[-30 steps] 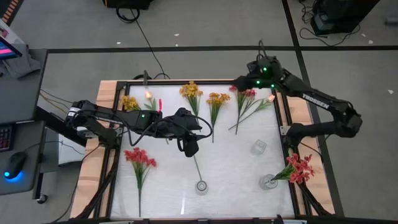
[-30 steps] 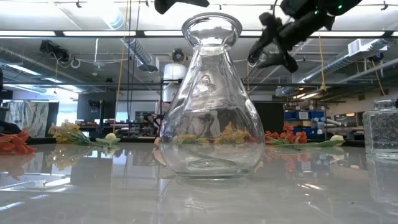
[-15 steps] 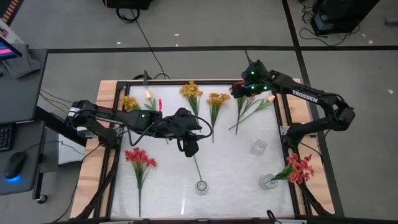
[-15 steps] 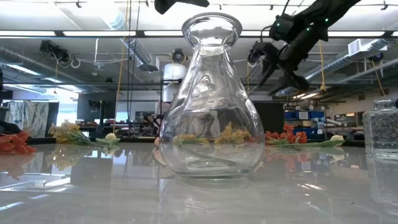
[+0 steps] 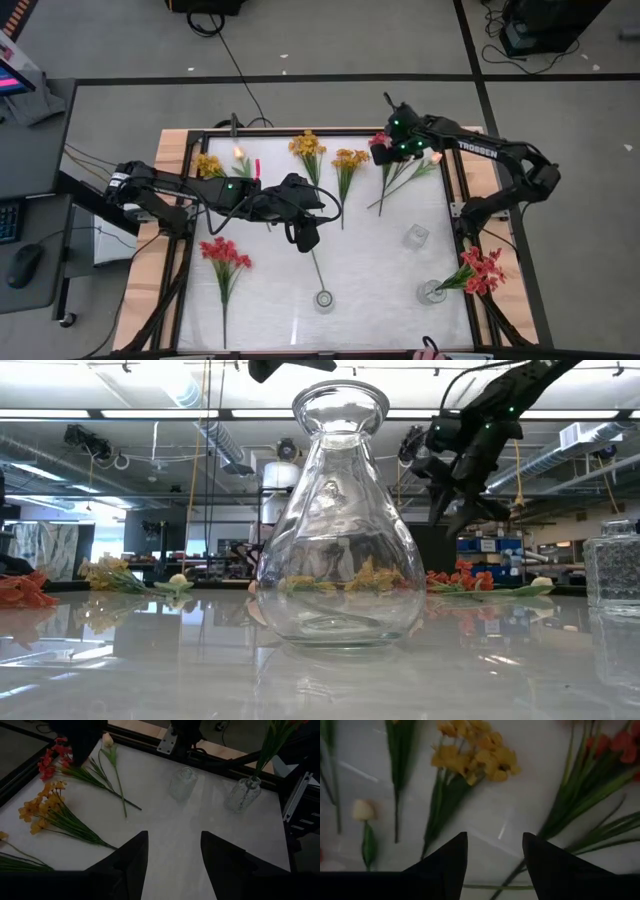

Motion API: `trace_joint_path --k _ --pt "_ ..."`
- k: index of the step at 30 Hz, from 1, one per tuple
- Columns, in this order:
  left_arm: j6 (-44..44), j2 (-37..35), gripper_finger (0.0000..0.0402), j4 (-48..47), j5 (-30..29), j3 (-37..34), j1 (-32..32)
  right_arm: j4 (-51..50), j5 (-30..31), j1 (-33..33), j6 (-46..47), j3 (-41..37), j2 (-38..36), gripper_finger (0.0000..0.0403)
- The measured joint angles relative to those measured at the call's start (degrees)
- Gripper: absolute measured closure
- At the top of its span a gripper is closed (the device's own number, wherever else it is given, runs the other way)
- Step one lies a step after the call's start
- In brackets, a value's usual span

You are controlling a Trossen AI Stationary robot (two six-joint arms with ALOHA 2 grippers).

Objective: Sort flowers into vase by color
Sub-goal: Put the top pink flowers into the bottom right transparent vase

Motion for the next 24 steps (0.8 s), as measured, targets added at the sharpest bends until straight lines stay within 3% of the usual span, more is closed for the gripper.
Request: trace_joint_path --k 24 --pt "0.0 0.0 0.0214 1.7 0.0 0.0 0.0 -4.9 1.5 -0.6 -0.1 0.0 9.1 0.0204"
